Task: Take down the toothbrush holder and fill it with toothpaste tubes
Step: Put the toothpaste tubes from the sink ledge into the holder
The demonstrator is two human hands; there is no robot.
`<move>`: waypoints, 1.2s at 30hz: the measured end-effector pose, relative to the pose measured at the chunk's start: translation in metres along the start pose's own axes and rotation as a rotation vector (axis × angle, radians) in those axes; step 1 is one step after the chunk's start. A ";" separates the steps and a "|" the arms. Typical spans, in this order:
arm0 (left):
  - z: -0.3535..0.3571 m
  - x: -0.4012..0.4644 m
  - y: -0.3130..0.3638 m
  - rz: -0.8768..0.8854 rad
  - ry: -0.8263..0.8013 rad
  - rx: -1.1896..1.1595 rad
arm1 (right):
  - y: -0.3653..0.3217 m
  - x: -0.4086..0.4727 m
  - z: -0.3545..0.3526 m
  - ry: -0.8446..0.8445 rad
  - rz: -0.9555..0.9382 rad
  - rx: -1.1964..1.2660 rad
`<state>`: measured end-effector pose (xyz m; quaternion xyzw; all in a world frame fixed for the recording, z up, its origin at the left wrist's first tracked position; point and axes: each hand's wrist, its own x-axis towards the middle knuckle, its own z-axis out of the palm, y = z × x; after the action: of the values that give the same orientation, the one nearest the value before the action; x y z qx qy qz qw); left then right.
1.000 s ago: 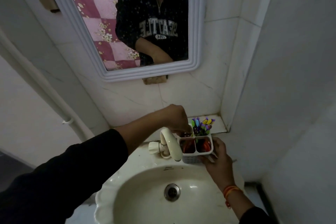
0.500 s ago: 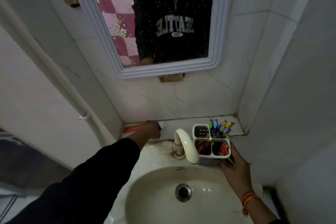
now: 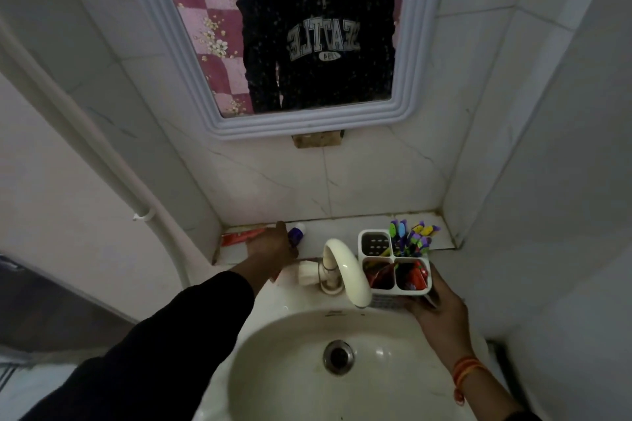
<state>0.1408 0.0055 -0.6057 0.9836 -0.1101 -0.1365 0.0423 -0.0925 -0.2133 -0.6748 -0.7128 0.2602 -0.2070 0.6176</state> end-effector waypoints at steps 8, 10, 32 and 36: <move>-0.089 -0.043 0.047 0.215 0.098 -0.281 | -0.006 -0.003 -0.002 -0.019 -0.017 0.007; -0.112 -0.055 0.065 0.284 0.134 -0.265 | -0.009 -0.005 -0.002 -0.024 -0.021 0.012; -0.085 -0.025 0.088 0.292 -0.201 -0.294 | -0.008 -0.003 -0.006 -0.003 -0.029 0.015; -0.064 0.005 0.030 0.111 -0.090 -0.036 | -0.007 -0.002 -0.005 0.002 -0.007 0.001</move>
<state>0.1570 -0.0214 -0.5425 0.9680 -0.1637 -0.1799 0.0626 -0.0963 -0.2150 -0.6675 -0.7131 0.2582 -0.2101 0.6170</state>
